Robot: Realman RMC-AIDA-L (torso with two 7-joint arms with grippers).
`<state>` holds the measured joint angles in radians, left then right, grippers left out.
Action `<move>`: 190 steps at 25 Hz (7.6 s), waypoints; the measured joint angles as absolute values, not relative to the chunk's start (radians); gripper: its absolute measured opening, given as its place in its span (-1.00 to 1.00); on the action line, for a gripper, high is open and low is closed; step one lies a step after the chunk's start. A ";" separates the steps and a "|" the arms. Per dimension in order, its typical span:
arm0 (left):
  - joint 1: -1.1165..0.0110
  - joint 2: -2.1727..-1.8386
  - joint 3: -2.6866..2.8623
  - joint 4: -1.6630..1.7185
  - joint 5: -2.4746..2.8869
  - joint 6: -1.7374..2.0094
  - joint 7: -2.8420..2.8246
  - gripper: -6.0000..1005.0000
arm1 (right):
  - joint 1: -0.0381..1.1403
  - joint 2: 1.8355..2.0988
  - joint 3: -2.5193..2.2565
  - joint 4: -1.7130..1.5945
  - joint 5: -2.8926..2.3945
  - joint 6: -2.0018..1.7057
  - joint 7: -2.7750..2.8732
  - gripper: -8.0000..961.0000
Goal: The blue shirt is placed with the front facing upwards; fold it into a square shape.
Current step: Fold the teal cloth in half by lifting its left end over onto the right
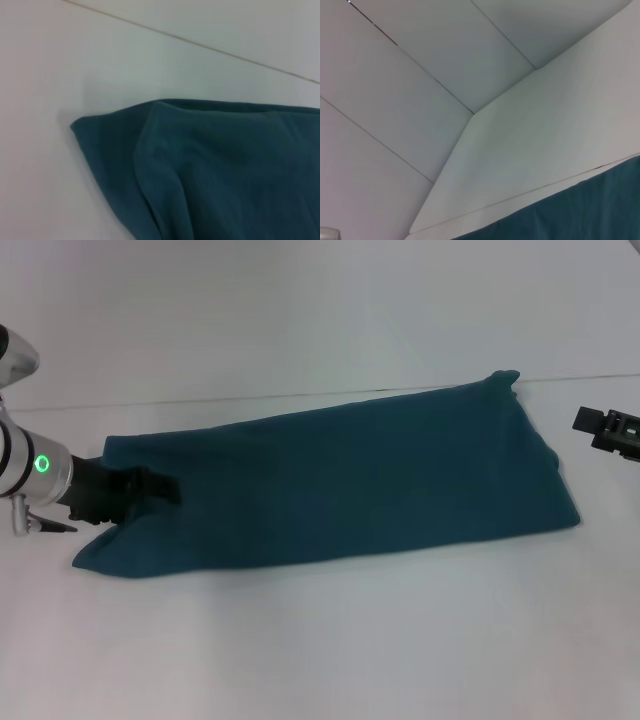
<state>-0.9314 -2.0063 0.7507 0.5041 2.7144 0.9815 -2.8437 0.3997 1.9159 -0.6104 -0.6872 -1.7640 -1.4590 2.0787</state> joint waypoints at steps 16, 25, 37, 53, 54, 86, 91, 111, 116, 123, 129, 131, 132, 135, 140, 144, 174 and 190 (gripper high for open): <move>-0.903 -2.005 0.757 0.518 2.773 0.928 -2.877 0.71 | 0.401 1.918 -0.610 -0.687 -1.764 -1.463 2.075 0.91; -0.906 -2.007 0.775 0.513 2.777 0.922 -2.868 0.71 | 0.403 1.917 -0.610 -0.684 -1.764 -1.461 2.075 0.91; -0.905 -2.011 0.783 0.511 2.770 0.923 -2.855 0.71 | 0.405 1.917 -0.610 -0.684 -1.764 -1.456 2.075 0.91; -0.923 -1.999 0.756 0.490 2.658 1.000 -2.853 0.71 | 0.402 1.916 -0.610 -0.684 -1.764 -1.456 2.075 0.91; -0.925 -1.998 0.752 0.491 2.651 1.001 -2.853 0.71 | 0.402 1.916 -0.610 -0.684 -1.764 -1.456 2.075 0.91; -0.857 -2.029 0.764 0.543 2.733 0.818 -2.845 0.71 | 0.406 1.916 -0.611 -0.673 -1.765 -1.451 2.074 0.91; -0.857 -2.027 0.760 0.526 2.744 0.821 -2.851 0.71 | 0.407 1.915 -0.610 -0.673 -1.766 -1.450 2.074 0.91; -0.923 -1.995 0.686 0.486 2.719 0.958 -2.921 0.62 | 0.402 1.910 -0.609 -0.673 -1.766 -1.451 2.075 0.91; -0.919 -1.992 0.686 0.483 2.722 0.954 -2.919 0.54 | 0.399 1.910 -0.600 -0.673 -1.766 -1.450 2.075 0.91; -0.910 -2.000 0.700 0.492 2.723 0.930 -2.900 0.45 | 0.405 1.910 -0.598 -0.672 -1.766 -1.453 2.074 0.91; -0.870 -2.022 0.752 0.613 2.722 0.964 -2.746 0.40 | 0.410 1.909 -0.599 -0.672 -1.766 -1.450 2.070 0.91; -0.861 -2.020 0.787 0.628 2.728 0.965 -2.731 0.40 | 0.411 1.909 -0.599 -0.672 -1.766 -1.450 2.065 0.91; -0.858 -2.016 0.801 0.631 2.733 0.964 -2.730 0.40 | 0.412 1.909 -0.599 -0.672 -1.766 -1.449 2.063 0.91; -0.855 -2.010 0.805 0.643 2.748 0.963 -2.733 0.47 | 0.414 1.908 -0.599 -0.672 -1.766 -1.448 2.059 0.91; -0.855 -2.008 0.798 0.656 2.747 0.988 -2.763 0.77 | 0.421 1.908 -0.597 -0.672 -1.764 -1.448 2.059 0.91; -0.855 -2.008 0.781 0.656 2.744 1.008 -2.846 0.77 | 0.430 1.907 -0.597 -0.672 -1.764 -1.451 2.062 0.91; -0.907 -2.023 0.679 0.472 2.741 0.909 -2.916 0.76 | 0.431 1.907 -0.597 -0.672 -1.764 -1.447 2.061 0.91; -0.958 -2.004 0.705 0.439 2.739 0.912 -2.885 0.64 | 0.423 1.905 -0.593 -0.671 -1.764 -1.447 2.060 0.91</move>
